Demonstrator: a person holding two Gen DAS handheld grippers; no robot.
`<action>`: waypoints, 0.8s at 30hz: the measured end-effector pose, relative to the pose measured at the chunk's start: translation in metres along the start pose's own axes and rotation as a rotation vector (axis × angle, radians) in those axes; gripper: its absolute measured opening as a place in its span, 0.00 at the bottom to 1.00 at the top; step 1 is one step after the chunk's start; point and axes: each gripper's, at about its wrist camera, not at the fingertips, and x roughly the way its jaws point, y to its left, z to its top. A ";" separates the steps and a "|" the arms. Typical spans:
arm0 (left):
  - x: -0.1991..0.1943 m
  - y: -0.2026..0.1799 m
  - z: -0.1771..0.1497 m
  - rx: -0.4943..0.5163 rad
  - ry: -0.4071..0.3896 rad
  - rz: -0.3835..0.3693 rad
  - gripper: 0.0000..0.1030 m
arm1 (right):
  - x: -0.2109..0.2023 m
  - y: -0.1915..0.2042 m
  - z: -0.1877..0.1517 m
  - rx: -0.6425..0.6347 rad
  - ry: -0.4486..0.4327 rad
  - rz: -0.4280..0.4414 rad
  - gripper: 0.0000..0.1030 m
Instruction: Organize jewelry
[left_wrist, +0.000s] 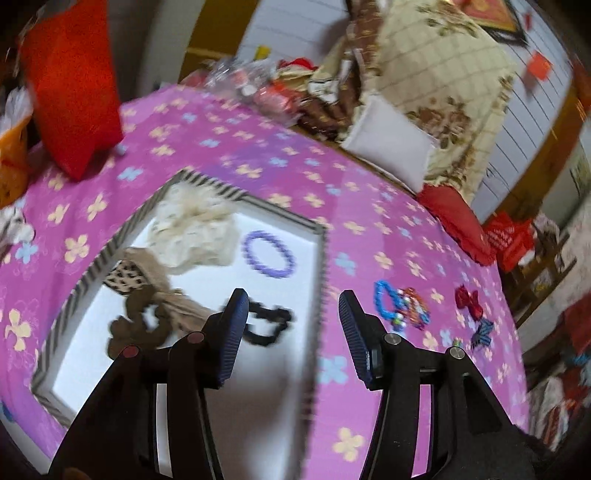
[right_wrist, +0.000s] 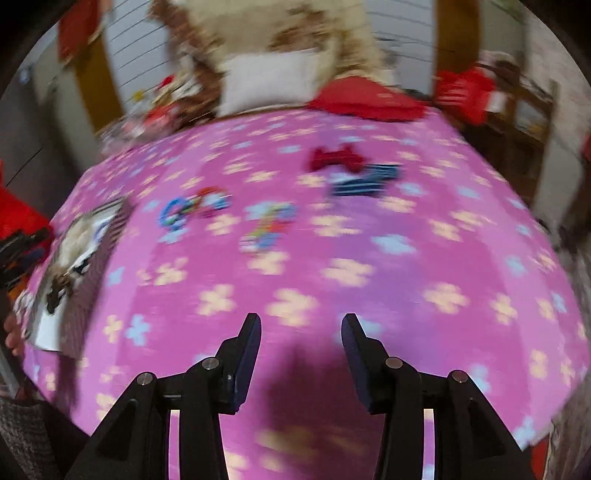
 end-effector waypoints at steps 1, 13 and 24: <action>-0.003 -0.012 -0.003 0.020 -0.005 -0.005 0.49 | -0.004 -0.010 -0.003 0.010 -0.008 -0.015 0.42; -0.043 -0.119 -0.052 0.264 -0.017 0.007 0.50 | -0.014 -0.081 -0.029 0.106 -0.090 0.001 0.42; -0.028 -0.163 -0.079 0.337 0.025 0.021 0.57 | 0.007 -0.106 -0.046 0.141 -0.077 0.013 0.43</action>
